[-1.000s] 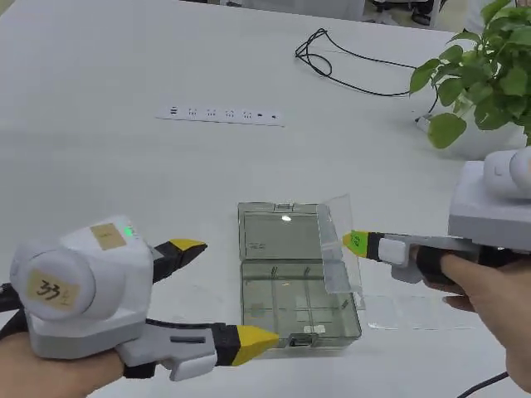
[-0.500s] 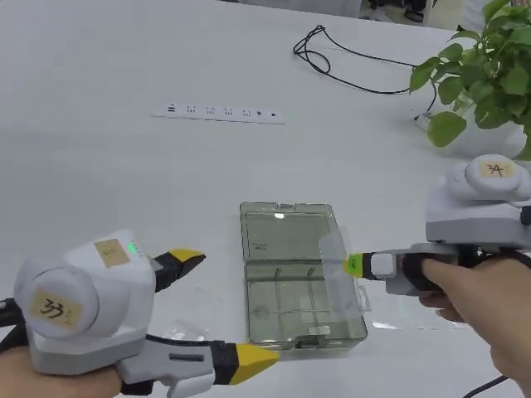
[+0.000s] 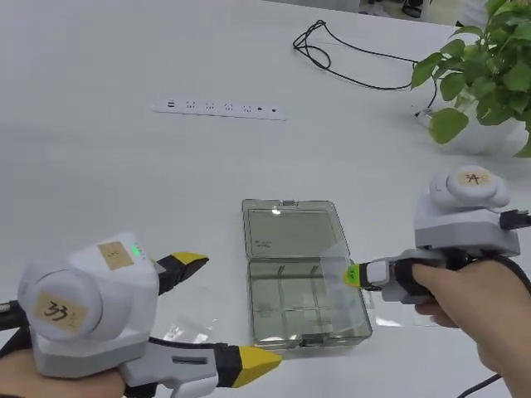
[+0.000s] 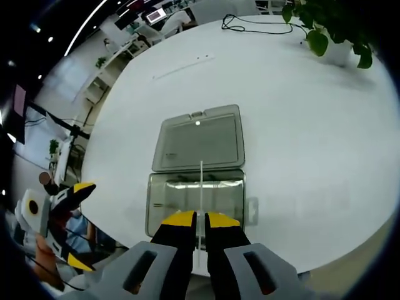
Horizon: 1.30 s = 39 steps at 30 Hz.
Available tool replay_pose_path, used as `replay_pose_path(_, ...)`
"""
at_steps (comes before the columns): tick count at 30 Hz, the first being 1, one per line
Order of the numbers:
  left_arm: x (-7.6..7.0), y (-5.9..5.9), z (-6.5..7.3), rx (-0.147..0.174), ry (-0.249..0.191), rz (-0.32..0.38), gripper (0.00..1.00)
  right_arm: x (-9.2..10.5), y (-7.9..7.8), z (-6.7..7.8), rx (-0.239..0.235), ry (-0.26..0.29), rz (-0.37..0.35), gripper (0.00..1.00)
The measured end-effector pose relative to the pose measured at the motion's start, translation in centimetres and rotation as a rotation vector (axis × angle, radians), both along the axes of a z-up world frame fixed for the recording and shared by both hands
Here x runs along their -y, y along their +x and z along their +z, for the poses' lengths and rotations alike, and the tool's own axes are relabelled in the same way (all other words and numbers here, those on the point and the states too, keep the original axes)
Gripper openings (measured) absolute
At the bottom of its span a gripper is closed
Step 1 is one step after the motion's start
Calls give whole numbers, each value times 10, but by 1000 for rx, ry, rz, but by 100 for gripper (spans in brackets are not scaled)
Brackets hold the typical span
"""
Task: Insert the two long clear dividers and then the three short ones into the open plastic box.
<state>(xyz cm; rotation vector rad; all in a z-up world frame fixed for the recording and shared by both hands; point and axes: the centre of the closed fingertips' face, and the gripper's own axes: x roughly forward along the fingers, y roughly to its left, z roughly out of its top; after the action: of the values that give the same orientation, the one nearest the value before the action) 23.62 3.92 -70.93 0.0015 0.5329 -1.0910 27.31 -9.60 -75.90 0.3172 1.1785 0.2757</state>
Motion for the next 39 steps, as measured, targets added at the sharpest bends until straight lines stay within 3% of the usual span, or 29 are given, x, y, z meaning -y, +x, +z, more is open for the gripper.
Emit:
replay_pose_path(16, 0, 0, -3, -18, -7, 3, 88, 4, 0, -21, -34, -14, -7, 6)
replay_pose_path(39, 3, 1, -4, -30, -14, 5, 88, 0, 3, -26, -35, -29, 17, 6)
